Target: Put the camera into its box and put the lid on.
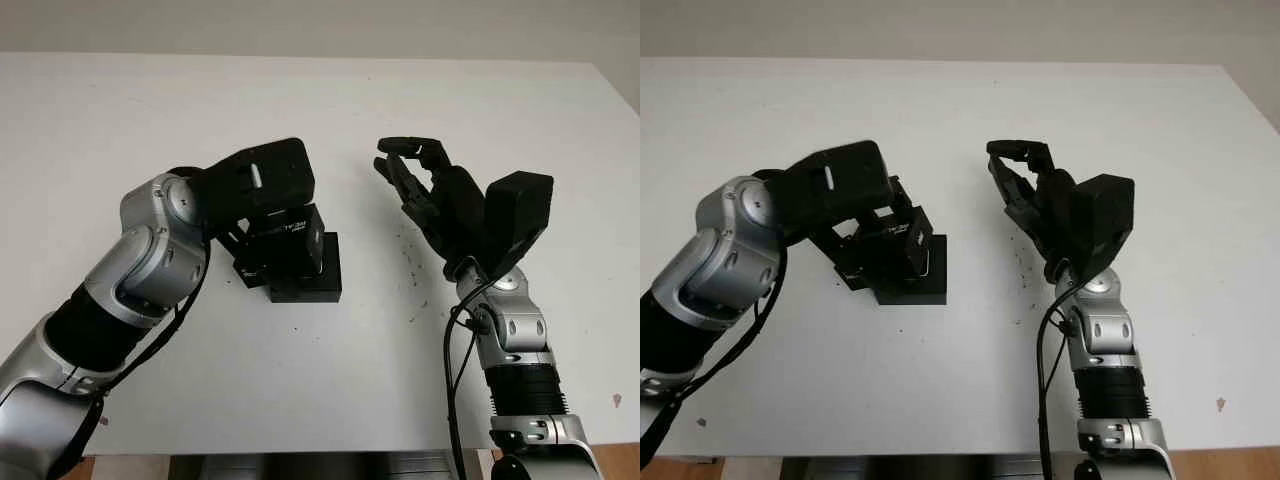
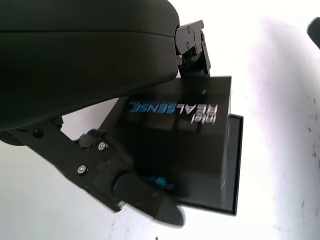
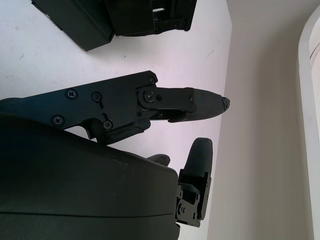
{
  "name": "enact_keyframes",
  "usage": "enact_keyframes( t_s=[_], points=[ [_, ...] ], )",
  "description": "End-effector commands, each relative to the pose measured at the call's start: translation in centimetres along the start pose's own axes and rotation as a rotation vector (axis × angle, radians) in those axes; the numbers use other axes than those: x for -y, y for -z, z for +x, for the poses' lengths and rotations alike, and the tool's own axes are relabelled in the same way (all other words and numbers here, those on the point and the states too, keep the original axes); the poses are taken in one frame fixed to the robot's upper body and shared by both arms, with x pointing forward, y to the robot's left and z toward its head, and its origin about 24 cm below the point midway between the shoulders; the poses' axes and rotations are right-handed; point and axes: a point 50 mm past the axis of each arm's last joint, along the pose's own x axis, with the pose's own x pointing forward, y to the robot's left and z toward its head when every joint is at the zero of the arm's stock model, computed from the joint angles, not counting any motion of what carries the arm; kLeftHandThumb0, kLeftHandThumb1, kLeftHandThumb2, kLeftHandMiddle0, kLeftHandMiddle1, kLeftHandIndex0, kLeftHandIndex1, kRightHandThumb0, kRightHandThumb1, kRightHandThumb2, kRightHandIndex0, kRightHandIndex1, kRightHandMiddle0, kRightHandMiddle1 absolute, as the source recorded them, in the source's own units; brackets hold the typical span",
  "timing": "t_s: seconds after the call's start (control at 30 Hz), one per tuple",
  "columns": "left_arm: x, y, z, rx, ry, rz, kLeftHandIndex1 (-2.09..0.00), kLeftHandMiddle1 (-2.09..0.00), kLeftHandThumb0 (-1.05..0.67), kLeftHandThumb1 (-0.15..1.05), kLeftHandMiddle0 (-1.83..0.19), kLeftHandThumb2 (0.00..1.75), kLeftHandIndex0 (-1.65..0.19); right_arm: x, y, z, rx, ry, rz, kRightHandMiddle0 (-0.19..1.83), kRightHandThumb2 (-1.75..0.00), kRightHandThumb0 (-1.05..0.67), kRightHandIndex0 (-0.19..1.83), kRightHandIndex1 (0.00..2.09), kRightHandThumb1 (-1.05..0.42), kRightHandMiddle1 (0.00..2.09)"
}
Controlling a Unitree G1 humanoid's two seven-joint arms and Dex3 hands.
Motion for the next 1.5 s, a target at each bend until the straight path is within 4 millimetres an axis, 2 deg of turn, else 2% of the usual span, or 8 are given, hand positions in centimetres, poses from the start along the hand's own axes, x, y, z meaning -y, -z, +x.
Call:
enact_keyframes(
  t_s=[0.0,0.1,0.43,0.63,0.83,0.9,1.1,1.47],
  points=[
    [1.5,-0.6,0.4,0.021,0.087,0.009,-1.04,-1.28,-0.54,1.05,0.1,0.32,0.18,-0.1,-0.2,-0.1,0.011,0.0,0.003,-0.17,-0.37,-0.57,0.15,0.43,-1.05,1.46],
    [2.0,-0.9,0.2,0.019,0.104,0.011,-0.59,-1.48,-0.56,1.05,0.06,0.32,0.19,-0.1,-0.2,-0.1,0.014,-0.003,0.001,-0.16,-0.37,-0.57,0.15,0.44,-1.05,1.52],
    [3.2,-1.8,-0.3,0.044,0.178,-0.024,-0.12,-0.62,-0.51,1.05,0.19,0.31,0.19,-0.2,-0.2,-0.2,0.006,0.0,0.004,-0.18,-0.37,-0.56,0.14,0.45,-1.05,1.47],
    [3.3,-2.1,-0.7,0.066,0.185,-0.019,-0.13,-0.73,-0.54,1.05,0.19,0.3,0.15,-0.1,-0.3,-0.2,0.0,0.007,-0.005,-0.15,-0.37,-0.56,0.14,0.45,-1.05,1.48],
    [3.3,-2.2,-1.1,0.087,0.187,0.005,-0.14,-0.51,-0.54,1.05,0.17,0.29,0.14,-0.1,-0.2,-0.2,0.005,0.006,-0.006,-0.16,-0.38,-0.56,0.14,0.45,-1.05,1.48],
    [3.3,-2.2,-1.2,0.094,0.189,0.005,-0.14,-0.71,-0.53,1.05,0.19,0.28,0.13,-0.1,-0.2,-0.1,0.005,0.005,-0.005,-0.16,-0.38,-0.56,0.14,0.45,-1.05,1.46],
    [3.5,-2.4,-1.3,0.115,0.192,0.036,-0.12,-0.18,-0.51,1.05,0.08,0.29,0.17,-0.1,-0.2,-0.1,0.004,0.005,-0.009,-0.15,-0.37,-0.56,0.15,0.46,-1.05,1.48],
    [4.2,-2.7,-0.4,0.236,0.169,0.128,-0.1,-0.09,-0.51,1.05,0.08,0.3,0.19,-0.1,-0.1,-0.2,0.003,0.0,-0.025,-0.13,-0.37,-0.58,0.17,0.49,-1.05,1.48]
  ],
)
